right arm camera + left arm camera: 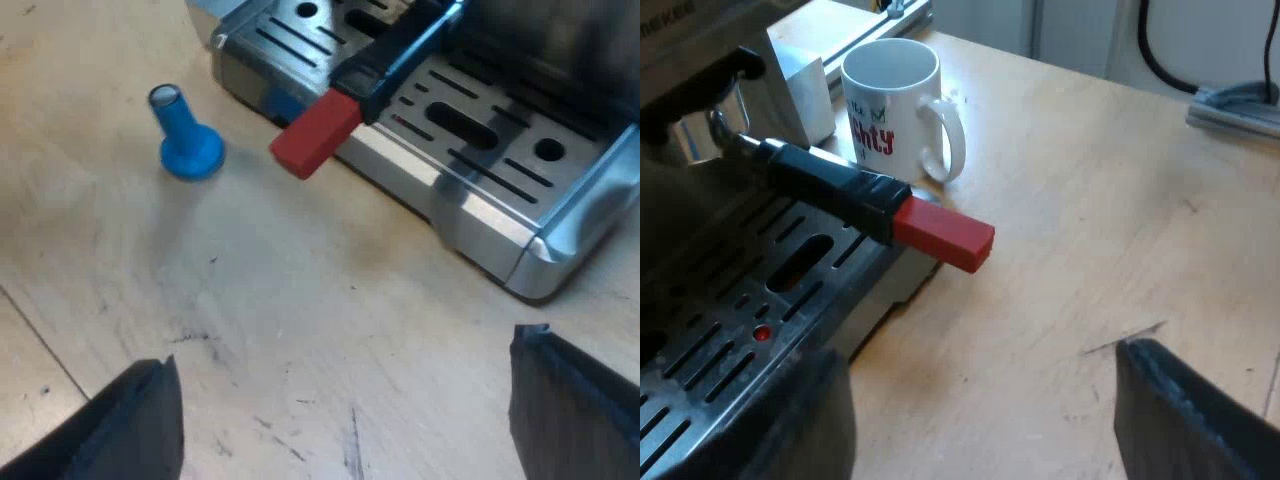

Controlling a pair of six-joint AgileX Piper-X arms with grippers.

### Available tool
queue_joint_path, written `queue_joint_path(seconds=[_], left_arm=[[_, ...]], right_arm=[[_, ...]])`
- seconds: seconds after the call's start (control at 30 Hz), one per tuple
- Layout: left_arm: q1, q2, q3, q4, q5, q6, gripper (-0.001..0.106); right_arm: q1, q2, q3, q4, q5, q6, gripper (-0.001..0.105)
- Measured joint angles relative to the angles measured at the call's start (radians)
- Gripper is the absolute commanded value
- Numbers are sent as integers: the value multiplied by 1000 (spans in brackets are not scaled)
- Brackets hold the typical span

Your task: Grind coffee beans and then tamp

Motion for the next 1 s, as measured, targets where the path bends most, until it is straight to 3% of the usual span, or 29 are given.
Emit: queue_joint_path(seconds=[0.3, 0.47, 0.8, 1.0], left_arm=[[0, 0, 97, -96, 4, 0, 58], [0, 0, 156, -147, 113, 0, 69], [0, 0, 180, -154, 129, 0, 70], [0, 0, 180, -154, 132, 0, 70]], right_arm=[[149, 0, 0, -22, 131, 67, 69], [217, 25, 0, -31, 189, 86, 69], [313, 154, 31, -121, 270, 180, 69], [393, 221, 113, -222, 290, 247, 69]])
